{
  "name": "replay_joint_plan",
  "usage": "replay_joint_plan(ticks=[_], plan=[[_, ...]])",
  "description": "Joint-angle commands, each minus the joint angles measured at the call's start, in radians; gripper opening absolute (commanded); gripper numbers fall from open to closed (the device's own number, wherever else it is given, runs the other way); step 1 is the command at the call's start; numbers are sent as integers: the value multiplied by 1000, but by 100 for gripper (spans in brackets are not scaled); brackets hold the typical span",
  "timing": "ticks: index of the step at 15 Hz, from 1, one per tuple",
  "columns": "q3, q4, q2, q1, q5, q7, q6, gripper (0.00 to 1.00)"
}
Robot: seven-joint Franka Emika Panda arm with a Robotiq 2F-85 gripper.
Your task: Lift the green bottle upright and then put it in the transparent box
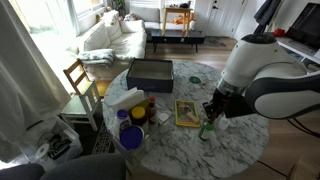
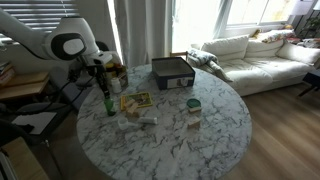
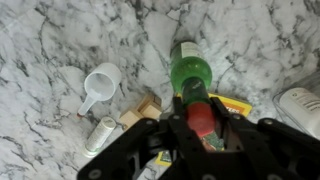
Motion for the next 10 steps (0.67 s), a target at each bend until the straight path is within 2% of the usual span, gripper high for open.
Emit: replay_joint_plan(ticks=[1, 6, 10], plan=[[-8, 9, -32, 18, 60, -66, -69, 8], [22, -7, -163, 43, 34, -136, -70, 8], [63, 25, -247, 78, 73, -211, -66, 8]])
